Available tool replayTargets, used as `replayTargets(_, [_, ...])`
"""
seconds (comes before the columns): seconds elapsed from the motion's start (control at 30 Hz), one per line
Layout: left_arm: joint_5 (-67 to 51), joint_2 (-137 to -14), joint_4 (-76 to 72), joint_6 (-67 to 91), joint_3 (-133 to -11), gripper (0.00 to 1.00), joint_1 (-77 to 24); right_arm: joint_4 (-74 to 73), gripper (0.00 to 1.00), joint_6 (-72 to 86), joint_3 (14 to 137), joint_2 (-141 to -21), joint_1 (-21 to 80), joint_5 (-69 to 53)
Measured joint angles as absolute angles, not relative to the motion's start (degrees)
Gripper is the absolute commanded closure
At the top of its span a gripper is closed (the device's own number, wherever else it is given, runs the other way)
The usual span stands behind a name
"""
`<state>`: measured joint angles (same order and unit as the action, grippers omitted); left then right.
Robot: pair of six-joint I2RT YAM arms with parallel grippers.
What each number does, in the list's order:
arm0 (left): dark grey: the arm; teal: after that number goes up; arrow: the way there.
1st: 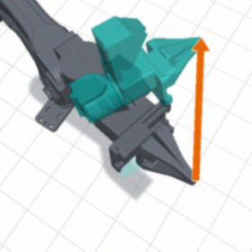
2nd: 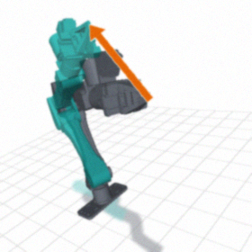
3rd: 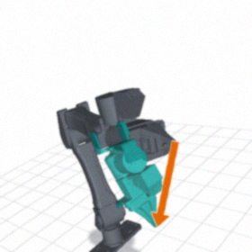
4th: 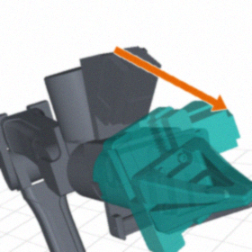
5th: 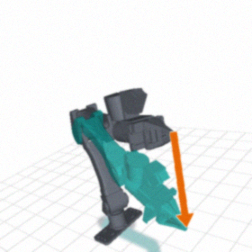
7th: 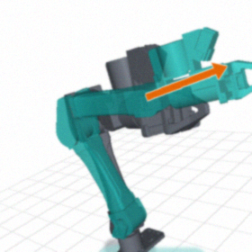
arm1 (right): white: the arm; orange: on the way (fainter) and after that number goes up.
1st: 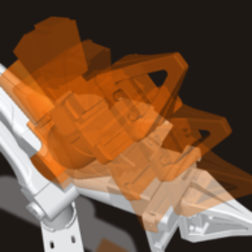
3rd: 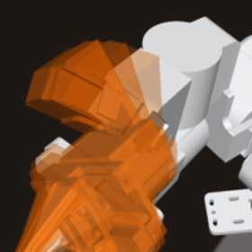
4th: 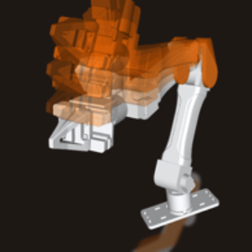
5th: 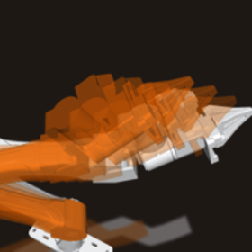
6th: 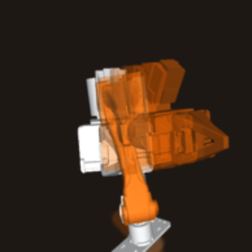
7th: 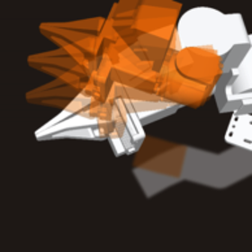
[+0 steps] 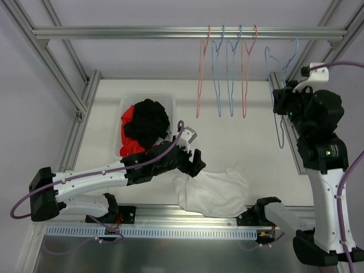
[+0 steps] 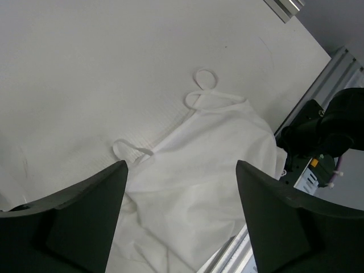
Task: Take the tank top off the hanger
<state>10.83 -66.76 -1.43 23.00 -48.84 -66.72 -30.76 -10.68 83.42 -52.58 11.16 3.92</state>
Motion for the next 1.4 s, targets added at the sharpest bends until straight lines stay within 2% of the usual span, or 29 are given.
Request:
replayTargets(0.03, [10.5, -66.6, -0.9, 23.2, -48.8, 0.01, -66.7, -30.8, 1.00, -10.1, 85.7, -54.9, 9.1, 1.9])
replayTargets(0.23, [8.8, -63.2, 2.2, 23.4, -48.5, 0.01, -66.7, -30.7, 1.00, -9.5, 95.9, -65.0, 2.9, -7.1])
replayTargets(0.43, [7.6, -60.6, 4.2, 23.4, -46.7, 0.01, -66.7, -30.9, 1.00, -8.0, 102.8, -75.3, 2.2, -14.3])
replayTargets(0.67, [6.9, -60.6, 6.1, 23.4, -46.1, 0.01, -67.2, -28.1, 1.00, -6.4, 102.6, -83.2, 2.1, -16.7])
replayTargets(1.0, [6.3, -64.4, 6.6, 23.4, -47.0, 0.01, -68.5, -23.8, 0.98, -6.0, 94.4, -81.1, 2.7, -15.5])
replayTargets(1.03, [6.2, -65.8, 6.7, 23.4, -47.7, 0.01, -69.1, -23.3, 0.70, -6.0, 93.8, -80.8, 2.7, -15.4])
replayTargets(1.07, [6.2, -67.4, 6.7, 23.4, -48.4, 0.01, -69.8, -22.9, 0.50, -5.7, 93.5, -80.5, 2.6, -15.4])
replayTargets(1.13, [6.0, -70.5, 6.6, 23.3, -49.9, 0.01, -70.9, -23.1, 0.21, -5.1, 92.6, -79.3, 2.5, -15.3])
replayTargets(1.17, [6.0, -71.6, 6.7, 23.3, -50.5, 0.01, -71.4, -23.2, 0.12, -5.0, 92.0, -78.4, 2.3, -15.2])
replayTargets(1.23, [5.8, -74.7, 6.5, 23.3, -52.0, 0.01, -72.1, -24.3, 0.01, -5.1, 90.9, -76.1, 1.7, -14.7])
replayTargets(1.4, [6.6, -83.6, 7.5, 23.1, -56.1, 0.01, -74.1, -30.6, 0.01, -5.4, 87.1, -63.9, 0.6, -7.4])
